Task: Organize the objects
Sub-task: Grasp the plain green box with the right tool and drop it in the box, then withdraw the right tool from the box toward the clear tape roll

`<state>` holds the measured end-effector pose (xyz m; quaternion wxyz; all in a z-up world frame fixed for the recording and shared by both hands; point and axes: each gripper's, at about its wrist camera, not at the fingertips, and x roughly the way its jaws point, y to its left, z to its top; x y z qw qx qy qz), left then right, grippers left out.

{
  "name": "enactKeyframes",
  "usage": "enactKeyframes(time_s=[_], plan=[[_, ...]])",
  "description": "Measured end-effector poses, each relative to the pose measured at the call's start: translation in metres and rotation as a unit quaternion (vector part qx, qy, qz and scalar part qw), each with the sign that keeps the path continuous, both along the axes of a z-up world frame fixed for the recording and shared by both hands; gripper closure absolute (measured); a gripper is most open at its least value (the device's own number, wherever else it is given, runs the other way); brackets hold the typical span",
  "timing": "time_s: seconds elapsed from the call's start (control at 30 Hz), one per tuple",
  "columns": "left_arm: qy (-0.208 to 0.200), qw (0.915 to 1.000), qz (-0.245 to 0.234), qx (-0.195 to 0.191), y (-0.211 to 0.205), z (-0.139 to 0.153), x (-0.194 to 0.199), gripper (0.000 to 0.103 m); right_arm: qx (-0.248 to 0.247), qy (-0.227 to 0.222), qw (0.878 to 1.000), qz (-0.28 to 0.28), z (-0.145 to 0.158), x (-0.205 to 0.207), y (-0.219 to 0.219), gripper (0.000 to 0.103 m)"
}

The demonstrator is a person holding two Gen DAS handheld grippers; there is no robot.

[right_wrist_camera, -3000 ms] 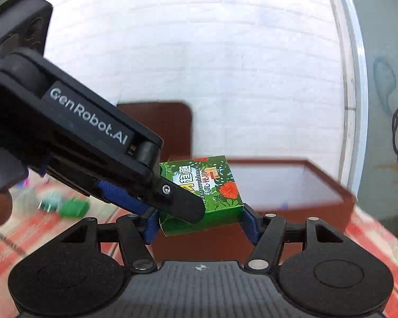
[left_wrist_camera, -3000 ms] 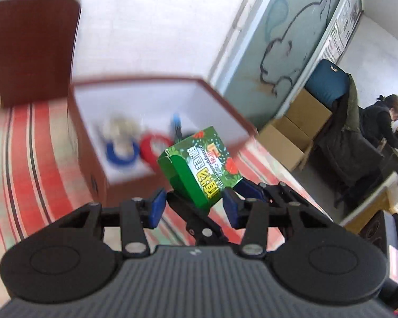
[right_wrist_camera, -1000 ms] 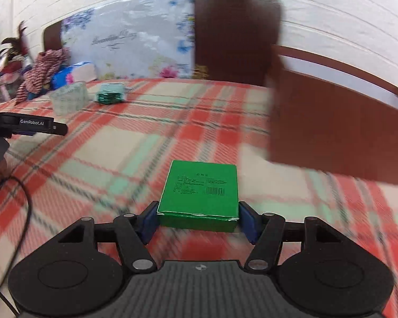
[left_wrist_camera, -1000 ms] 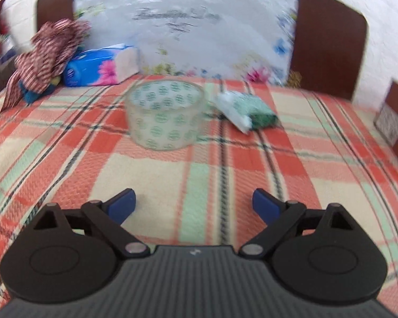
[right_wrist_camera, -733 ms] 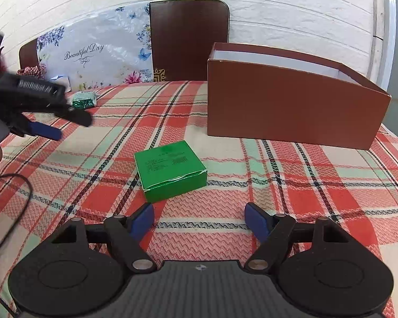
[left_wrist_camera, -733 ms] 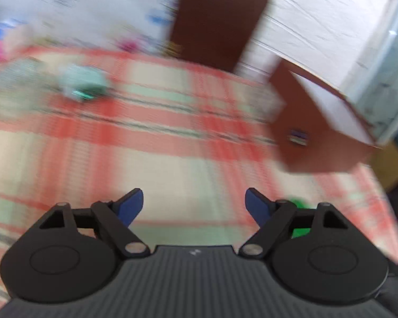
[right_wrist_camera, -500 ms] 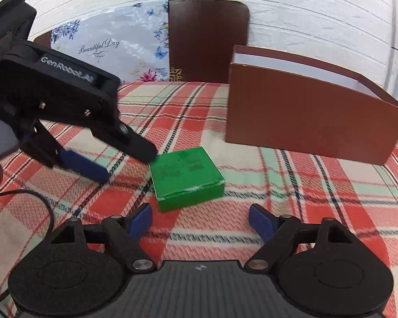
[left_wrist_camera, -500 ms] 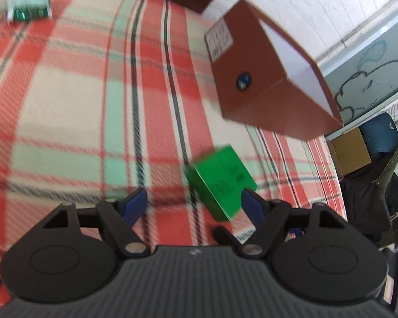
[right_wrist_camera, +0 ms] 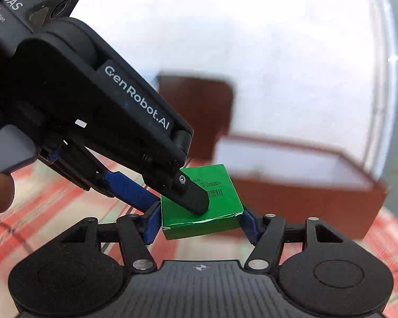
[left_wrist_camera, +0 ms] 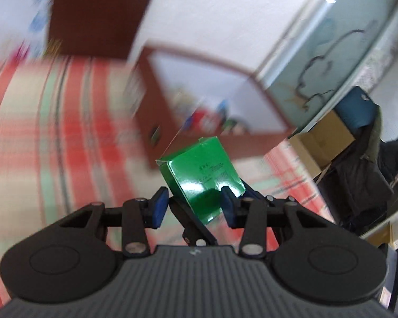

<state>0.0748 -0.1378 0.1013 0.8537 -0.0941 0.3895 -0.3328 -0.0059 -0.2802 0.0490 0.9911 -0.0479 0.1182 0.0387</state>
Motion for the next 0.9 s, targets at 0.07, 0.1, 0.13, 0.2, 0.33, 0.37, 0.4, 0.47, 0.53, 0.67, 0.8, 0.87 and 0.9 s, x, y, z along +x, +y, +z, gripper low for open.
enactKeyframes(time_s=[0.07,0.1,0.13,0.2,0.33,0.37,0.4,0.47,0.53,0.67,0.8,0.87,0.9], plan=[[-0.027,0.9995,-0.015,-0.001,-0.017,0.015,0.010,0.057,-0.004,-0.028,0.999,-0.021,0.010,0.011,-0.011,0.041],[-0.031,0.9994,-0.018,0.000,-0.025,0.019,0.018,0.056,-0.003,-0.032,0.999,-0.029,0.014,0.019,-0.017,0.041],[-0.034,0.9992,-0.021,0.000,-0.035,0.023,0.026,0.056,0.001,-0.035,0.999,-0.037,0.017,0.027,-0.024,0.041],[-0.043,0.9986,-0.029,0.003,-0.053,0.027,0.042,0.055,0.006,-0.037,0.998,-0.053,0.021,0.044,-0.037,0.041],[-0.049,0.9982,-0.025,0.022,-0.088,0.022,0.074,0.043,-0.009,-0.018,0.997,-0.079,0.015,0.089,-0.057,0.033],[-0.057,0.9973,-0.012,0.044,-0.095,0.018,0.079,0.043,-0.020,-0.007,0.996,-0.092,0.011,0.100,-0.059,0.031],[-0.064,0.9957,0.001,0.068,-0.099,0.014,0.081,0.043,-0.024,-0.003,0.994,-0.107,0.006,0.105,-0.061,0.031],[-0.070,0.9933,0.013,0.090,-0.096,0.006,0.082,0.041,0.000,-0.008,0.994,-0.108,0.003,0.098,-0.067,0.032],[-0.076,0.9940,0.006,0.079,-0.088,0.003,0.073,0.035,0.023,-0.020,0.994,-0.109,0.000,0.082,-0.070,0.032],[-0.106,0.9897,0.011,0.096,-0.083,0.011,0.042,0.037,0.062,-0.029,0.990,-0.122,-0.005,0.048,-0.065,0.031],[-0.126,0.9847,0.012,0.120,-0.078,0.015,0.009,0.036,0.081,0.015,0.991,-0.101,-0.010,0.026,-0.059,0.031],[-0.120,0.9840,0.013,0.131,-0.073,0.013,-0.002,0.036,0.092,0.040,0.990,-0.097,-0.012,0.021,-0.056,0.031],[-0.116,0.9840,0.015,0.134,-0.069,0.010,-0.006,0.035,0.101,0.050,0.989,-0.093,-0.013,0.017,-0.057,0.031]])
